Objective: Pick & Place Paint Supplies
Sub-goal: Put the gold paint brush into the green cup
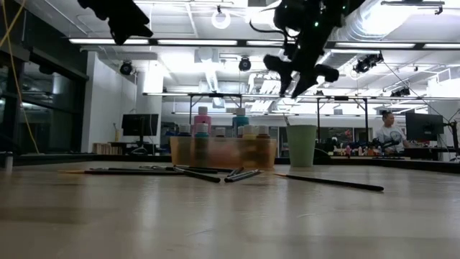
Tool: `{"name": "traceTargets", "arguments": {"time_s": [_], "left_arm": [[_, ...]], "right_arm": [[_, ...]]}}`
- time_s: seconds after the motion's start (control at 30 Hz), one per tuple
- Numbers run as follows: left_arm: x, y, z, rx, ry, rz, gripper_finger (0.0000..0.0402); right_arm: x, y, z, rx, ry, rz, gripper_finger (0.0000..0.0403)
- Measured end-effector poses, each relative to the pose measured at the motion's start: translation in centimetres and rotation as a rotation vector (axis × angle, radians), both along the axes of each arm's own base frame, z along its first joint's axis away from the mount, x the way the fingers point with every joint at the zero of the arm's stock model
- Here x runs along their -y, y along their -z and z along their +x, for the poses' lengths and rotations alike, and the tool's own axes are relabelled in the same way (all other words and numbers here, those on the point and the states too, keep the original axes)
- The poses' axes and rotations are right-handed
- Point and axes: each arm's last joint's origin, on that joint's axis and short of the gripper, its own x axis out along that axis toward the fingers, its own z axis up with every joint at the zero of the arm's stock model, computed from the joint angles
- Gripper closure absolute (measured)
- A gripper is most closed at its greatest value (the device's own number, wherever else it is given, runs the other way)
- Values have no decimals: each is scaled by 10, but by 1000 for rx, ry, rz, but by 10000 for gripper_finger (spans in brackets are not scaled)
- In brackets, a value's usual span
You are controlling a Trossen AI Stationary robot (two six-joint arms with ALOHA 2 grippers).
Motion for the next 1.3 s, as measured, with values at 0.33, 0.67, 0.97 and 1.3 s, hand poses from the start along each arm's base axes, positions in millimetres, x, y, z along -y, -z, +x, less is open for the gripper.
{"name": "traceTargets", "arguments": {"time_s": [0.33,0.67,0.97,1.3], "left_arm": [[11,41,-32,193,-23,-79,240],[18,69,-53,241,-36,-118,240],[18,73,-52,244,-36,-117,240],[18,73,-52,240,-39,-117,240]], "right_arm": [[-51,3,15,104,-342,367,252],[-107,8,26,40,-530,431,256],[-135,32,36,-54,-571,547,256],[-155,83,57,-173,-560,645,256]]}}
